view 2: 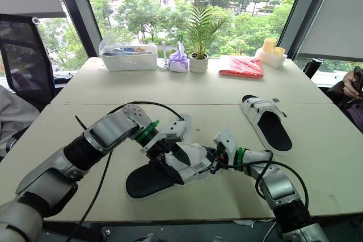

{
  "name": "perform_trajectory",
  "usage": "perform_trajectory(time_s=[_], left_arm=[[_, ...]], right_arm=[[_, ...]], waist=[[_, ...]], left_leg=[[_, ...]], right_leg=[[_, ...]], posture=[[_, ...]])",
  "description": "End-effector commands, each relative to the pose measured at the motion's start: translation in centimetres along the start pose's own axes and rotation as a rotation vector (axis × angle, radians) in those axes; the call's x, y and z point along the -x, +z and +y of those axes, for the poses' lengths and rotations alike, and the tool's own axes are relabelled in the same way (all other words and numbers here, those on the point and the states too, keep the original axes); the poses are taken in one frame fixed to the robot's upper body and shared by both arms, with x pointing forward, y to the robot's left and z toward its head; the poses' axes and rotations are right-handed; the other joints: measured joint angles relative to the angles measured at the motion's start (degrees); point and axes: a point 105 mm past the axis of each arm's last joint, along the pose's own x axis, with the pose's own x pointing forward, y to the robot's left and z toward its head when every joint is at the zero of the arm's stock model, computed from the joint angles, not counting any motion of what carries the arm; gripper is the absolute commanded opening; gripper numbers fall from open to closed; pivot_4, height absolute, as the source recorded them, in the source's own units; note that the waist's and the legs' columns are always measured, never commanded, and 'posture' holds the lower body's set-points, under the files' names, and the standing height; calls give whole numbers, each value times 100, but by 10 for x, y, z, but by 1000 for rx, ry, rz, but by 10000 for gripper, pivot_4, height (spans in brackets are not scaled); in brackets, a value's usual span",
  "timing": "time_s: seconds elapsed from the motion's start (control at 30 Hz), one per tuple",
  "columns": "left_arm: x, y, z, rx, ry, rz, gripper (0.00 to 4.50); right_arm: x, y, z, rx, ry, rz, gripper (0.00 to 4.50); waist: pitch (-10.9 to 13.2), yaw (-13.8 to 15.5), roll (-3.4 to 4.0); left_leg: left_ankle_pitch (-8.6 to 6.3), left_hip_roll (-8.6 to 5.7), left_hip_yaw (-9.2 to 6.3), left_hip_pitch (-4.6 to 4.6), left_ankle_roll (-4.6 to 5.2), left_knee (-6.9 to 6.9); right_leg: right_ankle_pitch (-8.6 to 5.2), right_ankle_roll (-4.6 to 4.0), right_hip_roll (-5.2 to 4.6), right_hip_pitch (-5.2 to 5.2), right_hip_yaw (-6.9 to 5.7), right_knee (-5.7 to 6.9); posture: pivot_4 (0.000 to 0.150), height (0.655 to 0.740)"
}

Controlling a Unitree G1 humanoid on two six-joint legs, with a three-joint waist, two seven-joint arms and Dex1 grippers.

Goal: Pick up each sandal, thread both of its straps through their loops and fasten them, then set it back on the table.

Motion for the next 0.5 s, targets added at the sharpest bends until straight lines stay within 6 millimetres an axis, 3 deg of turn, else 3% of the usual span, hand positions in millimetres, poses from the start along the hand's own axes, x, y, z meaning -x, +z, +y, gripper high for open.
perform_trajectory(time_s=[0.03, 0.47, 0.5], left_arm=[[5, 1, -2, -32, 19, 11, 33288], [-12, 3, -13, -40, -43, -6, 33288], [-13, 3, -13, -44, -41, -7, 30896]], right_arm=[[-3, -36, 5, -67, -9, 122, 0], [-4, -36, 6, -65, -10, 120, 0], [-4, -36, 6, -65, -11, 120, 0]], waist=[[0, -3, 0], [0, -2, 0], [0, -2, 0]], left_leg=[[0, 0, 0, 0, 0, 0], [0, 1, -1, 0, -1, 0], [0, 1, -1, 0, -1, 0]], right_leg=[[0, 0, 0, 0, 0, 0], [0, -1, -3, 0, 0, -1], [-1, -1, -3, 0, 0, -1]], posture=[[1500, 7400], [1500, 7400], [1500, 7400]])
